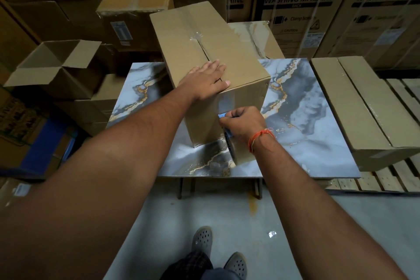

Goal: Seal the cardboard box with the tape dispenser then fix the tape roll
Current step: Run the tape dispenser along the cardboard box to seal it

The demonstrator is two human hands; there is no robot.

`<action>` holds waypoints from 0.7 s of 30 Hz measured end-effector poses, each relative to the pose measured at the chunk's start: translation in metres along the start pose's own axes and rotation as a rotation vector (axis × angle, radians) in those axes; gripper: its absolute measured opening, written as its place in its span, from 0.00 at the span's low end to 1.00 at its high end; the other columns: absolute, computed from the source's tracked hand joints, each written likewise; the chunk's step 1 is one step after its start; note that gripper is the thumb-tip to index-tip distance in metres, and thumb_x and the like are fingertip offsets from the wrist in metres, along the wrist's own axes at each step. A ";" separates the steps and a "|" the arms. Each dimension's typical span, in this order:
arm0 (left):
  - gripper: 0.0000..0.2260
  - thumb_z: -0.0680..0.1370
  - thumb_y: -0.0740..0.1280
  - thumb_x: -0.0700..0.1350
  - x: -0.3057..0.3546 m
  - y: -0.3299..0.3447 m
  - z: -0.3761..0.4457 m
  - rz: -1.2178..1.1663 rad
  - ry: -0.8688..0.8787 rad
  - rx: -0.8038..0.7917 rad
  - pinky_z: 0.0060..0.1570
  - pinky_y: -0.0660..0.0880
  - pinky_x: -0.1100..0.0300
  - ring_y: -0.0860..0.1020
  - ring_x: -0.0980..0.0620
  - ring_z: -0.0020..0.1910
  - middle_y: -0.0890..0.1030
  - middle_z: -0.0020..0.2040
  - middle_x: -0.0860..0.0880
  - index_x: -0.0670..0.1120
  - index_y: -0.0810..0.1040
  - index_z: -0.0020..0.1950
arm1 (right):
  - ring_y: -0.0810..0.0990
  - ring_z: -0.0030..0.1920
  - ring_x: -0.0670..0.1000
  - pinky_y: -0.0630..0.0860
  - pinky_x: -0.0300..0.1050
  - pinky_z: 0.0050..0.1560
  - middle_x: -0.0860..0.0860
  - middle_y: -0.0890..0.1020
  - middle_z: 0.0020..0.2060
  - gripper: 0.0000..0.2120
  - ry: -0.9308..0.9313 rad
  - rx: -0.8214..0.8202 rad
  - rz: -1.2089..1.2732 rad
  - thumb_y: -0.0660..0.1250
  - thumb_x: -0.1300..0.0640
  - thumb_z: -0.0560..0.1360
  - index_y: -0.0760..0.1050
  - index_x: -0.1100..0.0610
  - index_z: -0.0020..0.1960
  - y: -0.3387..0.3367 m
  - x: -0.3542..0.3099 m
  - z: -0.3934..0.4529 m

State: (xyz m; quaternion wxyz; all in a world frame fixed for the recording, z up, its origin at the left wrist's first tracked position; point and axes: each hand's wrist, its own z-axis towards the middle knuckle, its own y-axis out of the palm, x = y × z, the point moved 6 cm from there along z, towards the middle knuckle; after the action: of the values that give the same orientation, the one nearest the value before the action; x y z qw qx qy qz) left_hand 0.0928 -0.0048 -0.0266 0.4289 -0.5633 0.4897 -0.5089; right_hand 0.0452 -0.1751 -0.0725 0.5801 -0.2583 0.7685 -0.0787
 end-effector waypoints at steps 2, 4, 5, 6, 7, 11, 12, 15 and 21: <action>0.32 0.84 0.50 0.65 0.000 0.000 0.000 0.000 -0.008 -0.006 0.81 0.46 0.47 0.47 0.49 0.85 0.46 0.86 0.50 0.53 0.49 0.85 | 0.87 0.41 0.52 0.85 0.52 0.51 0.50 0.87 0.37 0.13 -0.002 0.017 0.010 0.74 0.48 0.60 0.85 0.54 0.41 0.001 0.004 -0.002; 0.32 0.84 0.50 0.65 0.000 -0.001 0.000 -0.002 -0.009 -0.011 0.81 0.46 0.47 0.47 0.50 0.85 0.46 0.86 0.50 0.53 0.49 0.85 | 0.86 0.46 0.53 0.85 0.53 0.53 0.50 0.87 0.44 0.16 -0.014 0.012 0.034 0.75 0.48 0.61 0.85 0.51 0.47 0.002 0.012 -0.005; 0.32 0.84 0.50 0.65 0.000 -0.001 0.000 -0.004 -0.010 -0.011 0.81 0.46 0.47 0.47 0.50 0.85 0.46 0.86 0.50 0.53 0.49 0.85 | 0.86 0.48 0.53 0.84 0.53 0.54 0.50 0.87 0.47 0.16 -0.023 0.009 0.043 0.76 0.49 0.62 0.85 0.51 0.49 0.002 0.016 -0.006; 0.32 0.84 0.50 0.65 0.000 -0.001 0.000 -0.004 -0.010 -0.010 0.81 0.46 0.47 0.47 0.50 0.85 0.46 0.86 0.50 0.53 0.49 0.85 | 0.85 0.49 0.53 0.84 0.53 0.55 0.51 0.86 0.49 0.17 -0.025 0.008 0.044 0.76 0.50 0.62 0.85 0.52 0.50 0.002 0.019 -0.007; 0.32 0.84 0.50 0.65 0.001 -0.001 0.000 -0.004 -0.009 -0.010 0.80 0.46 0.46 0.47 0.49 0.85 0.46 0.86 0.50 0.53 0.49 0.85 | 0.86 0.49 0.53 0.84 0.53 0.55 0.51 0.86 0.49 0.17 -0.028 0.008 0.048 0.77 0.50 0.62 0.86 0.52 0.51 0.002 0.021 -0.007; 0.32 0.84 0.49 0.65 0.001 -0.002 -0.002 0.000 -0.002 -0.012 0.80 0.46 0.47 0.47 0.49 0.85 0.47 0.86 0.49 0.53 0.48 0.85 | 0.86 0.44 0.53 0.85 0.49 0.51 0.52 0.87 0.43 0.14 -0.015 -0.013 0.063 0.76 0.51 0.64 0.86 0.56 0.47 0.002 0.014 0.002; 0.32 0.84 0.49 0.65 0.001 -0.003 -0.002 0.004 -0.003 -0.006 0.80 0.46 0.47 0.47 0.49 0.85 0.47 0.86 0.49 0.53 0.48 0.85 | 0.85 0.42 0.53 0.84 0.46 0.47 0.52 0.86 0.39 0.11 -0.002 -0.046 0.034 0.76 0.53 0.67 0.85 0.58 0.44 0.001 0.018 0.000; 0.32 0.84 0.49 0.65 0.002 -0.002 -0.002 0.003 0.002 -0.013 0.80 0.47 0.47 0.47 0.49 0.85 0.47 0.86 0.49 0.53 0.48 0.85 | 0.81 0.41 0.52 0.77 0.42 0.45 0.52 0.84 0.38 0.06 0.085 -0.110 -0.179 0.73 0.54 0.71 0.84 0.57 0.43 -0.001 0.082 -0.023; 0.32 0.84 0.49 0.65 0.002 -0.002 -0.001 0.004 0.014 0.008 0.80 0.47 0.47 0.48 0.49 0.85 0.48 0.86 0.49 0.52 0.49 0.85 | 0.83 0.48 0.44 0.75 0.30 0.48 0.48 0.86 0.49 0.13 0.007 -0.046 -0.041 0.78 0.56 0.69 0.85 0.52 0.53 0.000 0.157 -0.053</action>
State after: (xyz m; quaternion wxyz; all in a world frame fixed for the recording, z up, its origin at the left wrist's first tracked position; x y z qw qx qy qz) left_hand 0.0924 -0.0063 -0.0242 0.4286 -0.5571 0.4918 -0.5139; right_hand -0.0349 -0.2610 -0.1889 0.5695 -0.2870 0.7667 -0.0741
